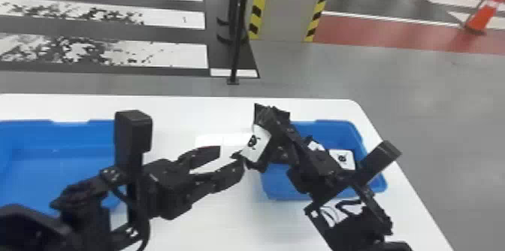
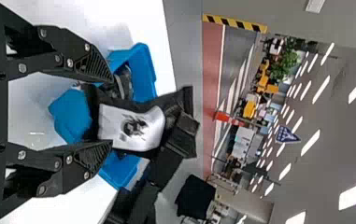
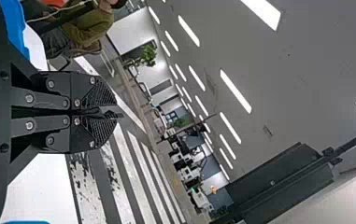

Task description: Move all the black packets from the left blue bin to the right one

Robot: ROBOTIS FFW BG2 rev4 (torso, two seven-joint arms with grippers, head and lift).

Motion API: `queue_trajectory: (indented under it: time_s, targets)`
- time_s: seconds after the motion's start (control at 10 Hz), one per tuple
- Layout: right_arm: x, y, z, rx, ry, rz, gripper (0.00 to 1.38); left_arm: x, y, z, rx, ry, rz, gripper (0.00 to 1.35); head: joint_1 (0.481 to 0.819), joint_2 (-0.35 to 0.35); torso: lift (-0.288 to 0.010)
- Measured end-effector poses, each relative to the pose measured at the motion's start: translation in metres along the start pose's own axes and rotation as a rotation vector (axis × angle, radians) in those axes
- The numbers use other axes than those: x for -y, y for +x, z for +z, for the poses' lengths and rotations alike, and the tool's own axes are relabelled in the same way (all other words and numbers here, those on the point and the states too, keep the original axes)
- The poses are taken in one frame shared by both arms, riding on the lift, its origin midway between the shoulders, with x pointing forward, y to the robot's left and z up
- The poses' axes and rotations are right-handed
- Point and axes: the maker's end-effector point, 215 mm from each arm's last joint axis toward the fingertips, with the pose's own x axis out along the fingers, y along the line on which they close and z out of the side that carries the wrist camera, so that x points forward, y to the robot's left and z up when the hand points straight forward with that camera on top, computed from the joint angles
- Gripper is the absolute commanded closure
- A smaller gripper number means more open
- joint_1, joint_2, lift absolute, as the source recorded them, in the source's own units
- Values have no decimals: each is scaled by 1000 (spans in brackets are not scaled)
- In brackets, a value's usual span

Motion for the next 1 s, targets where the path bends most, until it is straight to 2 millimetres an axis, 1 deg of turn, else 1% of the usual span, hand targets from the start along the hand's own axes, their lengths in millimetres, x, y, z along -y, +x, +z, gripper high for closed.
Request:
queue_trajectory:
  time_s: [0.1, 0.2, 0.3, 0.4, 0.5, 0.6, 0.7, 0.8, 0.9, 1.0]
  targets:
    - [21, 3, 3, 0, -22, -29, 1280, -14, -19, -3, 28, -23, 45, 179, 695, -198, -140]
    - [50, 6, 3, -11, -56, -71, 1280, -28, -42, 0, 67, -35, 102, 180, 695, -186, -140]
    - [84, 6, 2, -29, -104, -124, 1280, -36, -65, 6, 109, -37, 150, 180, 695, -183, -140]
    - [123, 1, 9, -43, -171, -192, 1279, -40, -84, 14, 145, -33, 184, 180, 695, -190, -140]
    - [164, -11, 23, -50, -242, -270, 1145, -42, -99, 17, 173, -33, 210, 180, 695, -223, -140]
    - [194, -26, 31, -58, -273, -333, 745, -46, -113, 14, 181, -45, 239, 180, 695, -256, -140]
    - [211, -37, 30, -73, -262, -364, 323, -53, -130, 8, 181, -61, 279, 180, 695, -265, -140]
    - [212, -45, 30, -89, -275, -369, 134, -59, -150, 5, 184, -65, 323, 180, 695, -252, -140]
    - [203, -51, 34, -99, -317, -360, 96, -66, -170, 6, 194, -52, 371, 180, 695, -241, -140]
    - [188, -57, 41, -106, -372, -344, 113, -74, -187, 10, 215, -30, 416, 180, 695, -217, -140]
